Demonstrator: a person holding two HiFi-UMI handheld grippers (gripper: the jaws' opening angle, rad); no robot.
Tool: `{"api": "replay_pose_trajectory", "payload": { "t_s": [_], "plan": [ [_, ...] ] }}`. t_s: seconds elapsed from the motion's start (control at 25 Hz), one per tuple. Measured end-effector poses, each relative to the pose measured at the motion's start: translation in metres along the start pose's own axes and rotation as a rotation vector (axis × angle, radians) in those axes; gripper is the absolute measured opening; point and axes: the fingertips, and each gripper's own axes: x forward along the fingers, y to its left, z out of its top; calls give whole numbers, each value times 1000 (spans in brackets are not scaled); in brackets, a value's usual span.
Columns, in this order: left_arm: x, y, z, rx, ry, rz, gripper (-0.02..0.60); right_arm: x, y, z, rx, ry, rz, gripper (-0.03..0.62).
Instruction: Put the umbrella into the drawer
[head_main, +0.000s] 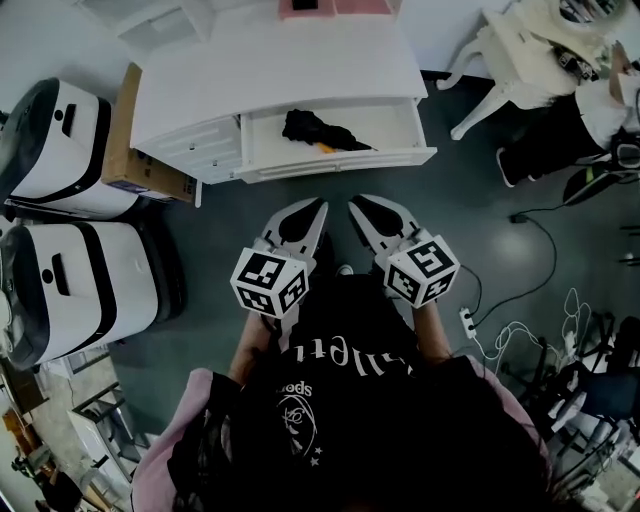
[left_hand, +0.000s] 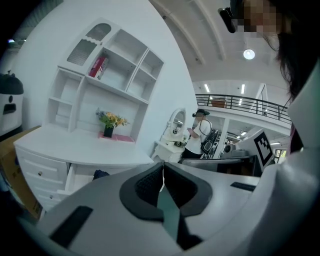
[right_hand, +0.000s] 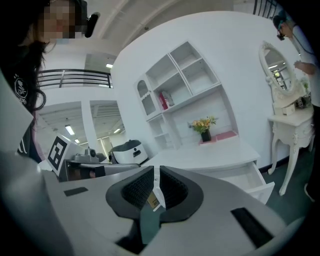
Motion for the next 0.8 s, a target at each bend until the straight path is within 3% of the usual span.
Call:
{"api": "replay_pose_trajectory", "payload": {
  "t_s": [0.8],
  "plan": [
    [-45, -30, -10, 43, -35, 7, 18, -17, 51, -20, -120, 35, 54, 54]
  ]
}}
